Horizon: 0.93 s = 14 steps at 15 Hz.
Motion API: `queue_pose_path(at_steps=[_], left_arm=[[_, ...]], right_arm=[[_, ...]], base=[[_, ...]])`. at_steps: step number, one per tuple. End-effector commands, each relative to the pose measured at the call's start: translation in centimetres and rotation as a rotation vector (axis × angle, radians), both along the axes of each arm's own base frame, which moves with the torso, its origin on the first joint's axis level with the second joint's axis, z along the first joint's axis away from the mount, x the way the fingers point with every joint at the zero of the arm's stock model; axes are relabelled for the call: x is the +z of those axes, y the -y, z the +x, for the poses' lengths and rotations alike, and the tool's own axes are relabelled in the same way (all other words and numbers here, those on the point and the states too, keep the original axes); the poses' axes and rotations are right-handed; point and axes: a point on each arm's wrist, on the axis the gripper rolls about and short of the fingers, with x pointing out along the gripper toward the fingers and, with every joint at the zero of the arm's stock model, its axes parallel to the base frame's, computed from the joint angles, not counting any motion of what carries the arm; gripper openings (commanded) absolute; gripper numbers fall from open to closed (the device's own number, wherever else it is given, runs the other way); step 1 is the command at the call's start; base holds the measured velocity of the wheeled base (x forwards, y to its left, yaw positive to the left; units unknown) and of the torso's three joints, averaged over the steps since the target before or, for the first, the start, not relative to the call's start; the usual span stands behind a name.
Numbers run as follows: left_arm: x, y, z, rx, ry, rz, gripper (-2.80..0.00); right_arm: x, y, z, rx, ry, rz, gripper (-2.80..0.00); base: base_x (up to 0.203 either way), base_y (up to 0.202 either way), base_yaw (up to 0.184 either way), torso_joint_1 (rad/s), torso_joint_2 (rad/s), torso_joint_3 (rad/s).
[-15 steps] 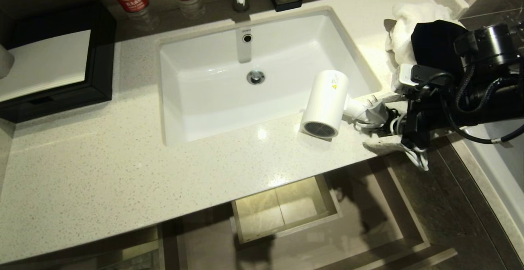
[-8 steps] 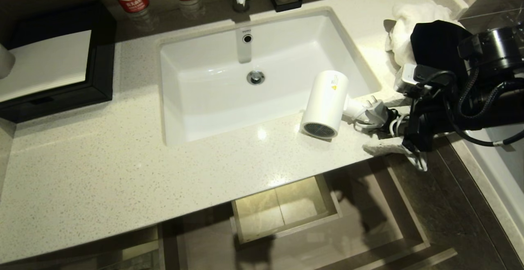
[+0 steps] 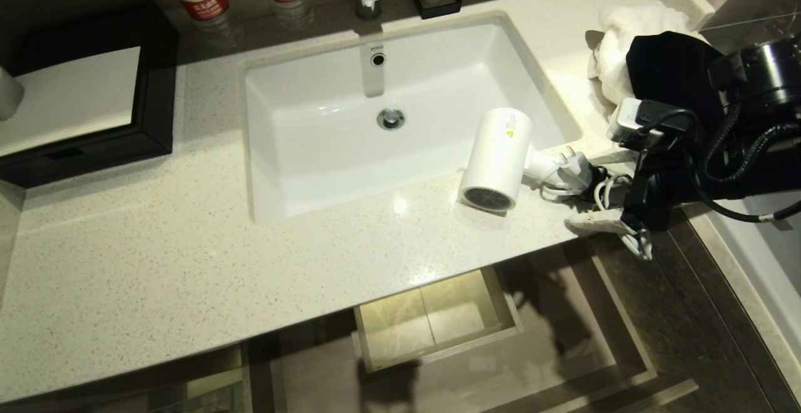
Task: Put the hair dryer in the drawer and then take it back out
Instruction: Pick up the hairdryer
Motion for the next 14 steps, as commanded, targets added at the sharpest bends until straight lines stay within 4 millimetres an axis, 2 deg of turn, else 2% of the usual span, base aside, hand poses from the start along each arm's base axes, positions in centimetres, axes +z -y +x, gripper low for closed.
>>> queue_pose_path(at_steps=[1,6,9,14], left_arm=[[0.0,0.0,0.0,0.0,-0.001,0.0,-2.8],[0.0,0.0,0.0,0.0,-0.001,0.0,-2.8],[0.0,0.0,0.0,0.0,-0.001,0.0,-2.8],[0.0,0.0,0.0,0.0,-0.001,0.0,-2.8]], right_arm=[[-0.2,-0.1,0.5,0.005,-0.005,0.002,-2.8],[-0.2,-0.2,0.9,0.004,0.021,-0.002,-2.8],[-0.2,-0.1,0.4,0.002,0.016,0.002,-2.8],[1.2,0.0,-0.6,-0.009,0.057,0.033,-2.8]], base=[[0.0,0.0,0.0,0.0,0.0,0.0],[0.0,0.0,0.0,0.0,0.0,0.0],[0.0,0.0,0.0,0.0,0.0,0.0],[0.0,0.0,0.0,0.0,0.0,0.0]])
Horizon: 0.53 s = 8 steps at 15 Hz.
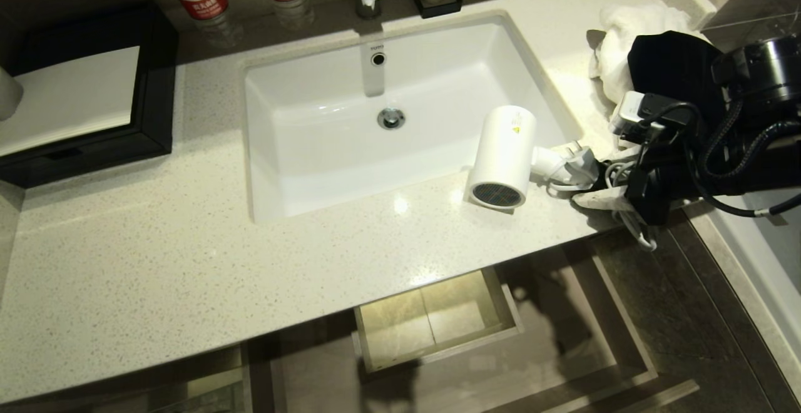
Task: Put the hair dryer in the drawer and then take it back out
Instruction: Pick up the hairdryer
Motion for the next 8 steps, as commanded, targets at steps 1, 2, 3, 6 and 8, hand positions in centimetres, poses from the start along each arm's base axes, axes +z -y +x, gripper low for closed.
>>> queue_pose_path(at_steps=[1,2,3,6,8], left_arm=[[0.0,0.0,0.0,0.0,-0.001,0.0,-2.8],[0.0,0.0,0.0,0.0,-0.001,0.0,-2.8],[0.0,0.0,0.0,0.0,-0.001,0.0,-2.8],[0.0,0.0,0.0,0.0,-0.001,0.0,-2.8],[0.0,0.0,0.0,0.0,-0.001,0.0,-2.8]], right_arm=[[0.9,0.1,-0.8,0.008,0.044,0.005,-2.8],[1.1,0.2,-1.0,0.008,0.052,0.006,-2.8],[1.3,0.2,-1.5,0.009,0.062,0.007,-2.8],[1.8,0.4,-2.6,0.014,0.092,0.007,-2.8],[2.0,0.5,-3.3,0.014,0.113,0.011,-2.8]], base=[[0.0,0.0,0.0,0.0,0.0,0.0],[0.0,0.0,0.0,0.0,0.0,0.0],[0.0,0.0,0.0,0.0,0.0,0.0],[0.0,0.0,0.0,0.0,0.0,0.0],[0.0,0.0,0.0,0.0,0.0,0.0]])
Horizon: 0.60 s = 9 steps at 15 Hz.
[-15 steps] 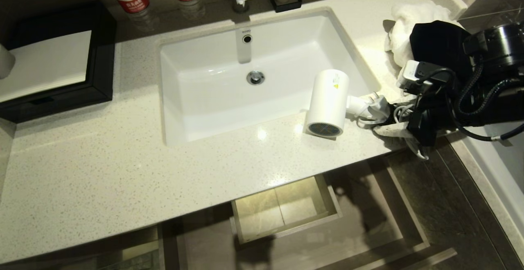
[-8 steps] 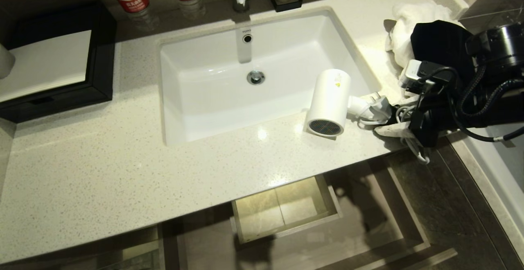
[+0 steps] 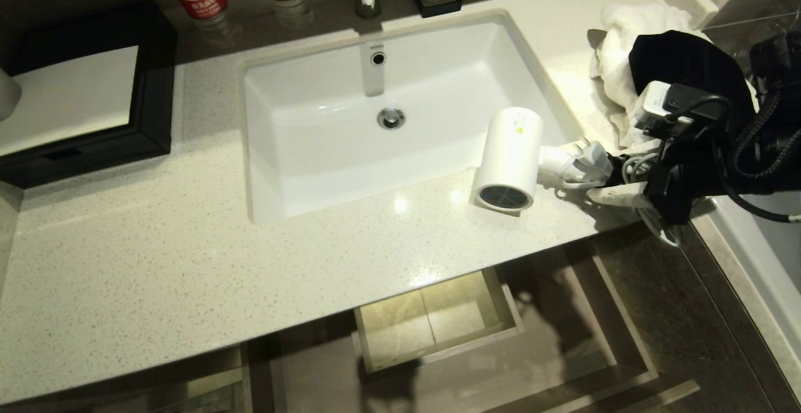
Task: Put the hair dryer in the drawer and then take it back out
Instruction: Pick up the hairdryer
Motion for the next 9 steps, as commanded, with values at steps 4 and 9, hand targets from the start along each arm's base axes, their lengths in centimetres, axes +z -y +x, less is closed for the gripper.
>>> queue_pose_path(at_steps=[4,9], left_arm=[[0.0,0.0,0.0,0.0,-0.001,-0.001,-2.8],[0.0,0.0,0.0,0.0,-0.001,-0.001,-2.8]], right_arm=[[1.1,0.5,-2.9,0.004,0.066,0.011,-2.8],[1.5,0.8,-5.0,0.001,0.092,0.017,-2.8]], base=[[0.0,0.0,0.0,0.0,0.0,0.0],[0.0,0.0,0.0,-0.293,0.33,0.008]])
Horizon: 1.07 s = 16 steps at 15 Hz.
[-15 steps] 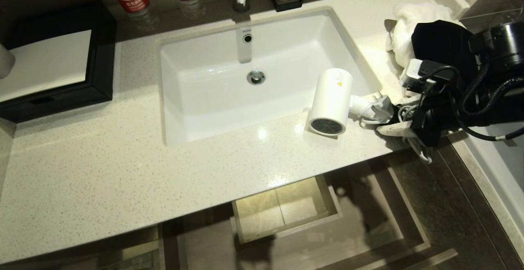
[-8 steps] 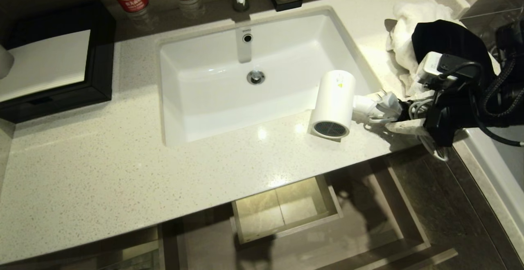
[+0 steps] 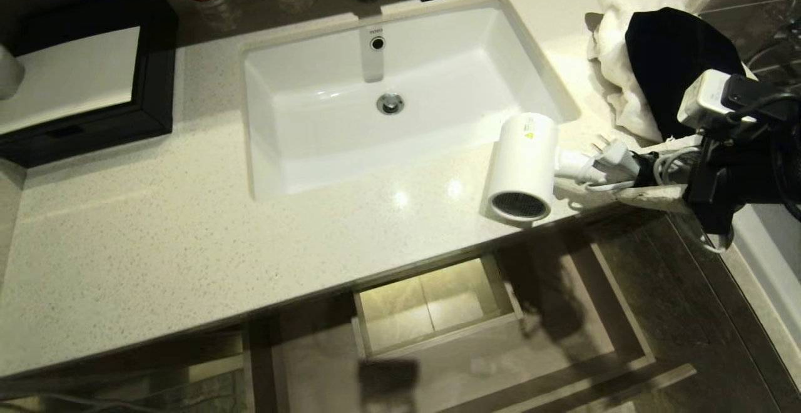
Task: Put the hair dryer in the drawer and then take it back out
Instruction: Pick up the hairdryer
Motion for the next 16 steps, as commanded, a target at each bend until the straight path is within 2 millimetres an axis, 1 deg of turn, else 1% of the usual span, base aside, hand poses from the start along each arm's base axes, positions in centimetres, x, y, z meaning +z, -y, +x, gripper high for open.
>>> queue_pose_path(at_steps=[1,6,8,11,13,16], left_arm=[[0.0,0.0,0.0,0.0,-0.001,-0.001,-2.8],[0.0,0.0,0.0,0.0,-0.001,-0.001,-2.8],[0.0,0.0,0.0,0.0,-0.001,-0.001,-2.8],[0.0,0.0,0.0,0.0,-0.001,-0.001,-2.8],[0.0,0.0,0.0,0.0,-0.001,-0.001,-2.8],[0.0,0.0,0.0,0.0,-0.001,-0.001,-2.8]], right_arm=[[0.2,0.3,-1.8,0.004,0.022,0.001,-2.8],[0.5,0.5,-2.9,0.003,0.042,0.004,-2.8],[0.3,0.6,-3.5,0.003,0.041,0.005,-2.8],[-0.1,0.8,-4.6,0.0,0.04,0.007,-2.8],[0.0,1.0,-5.1,-0.007,0.05,0.012,-2.8],[0.0,1.1,-5.6,-0.035,0.029,0.061,-2.8]], base=[[0.0,0.0,0.0,-0.439,0.38,-0.009],[0.0,0.0,0.0,-0.385,0.29,-0.075],[0.0,0.0,0.0,-0.35,0.21,-0.128],[0.0,0.0,0.0,-0.328,0.16,-0.163],[0.0,0.0,0.0,-0.308,0.13,-0.18],[0.0,0.0,0.0,-0.293,0.09,-0.202]])
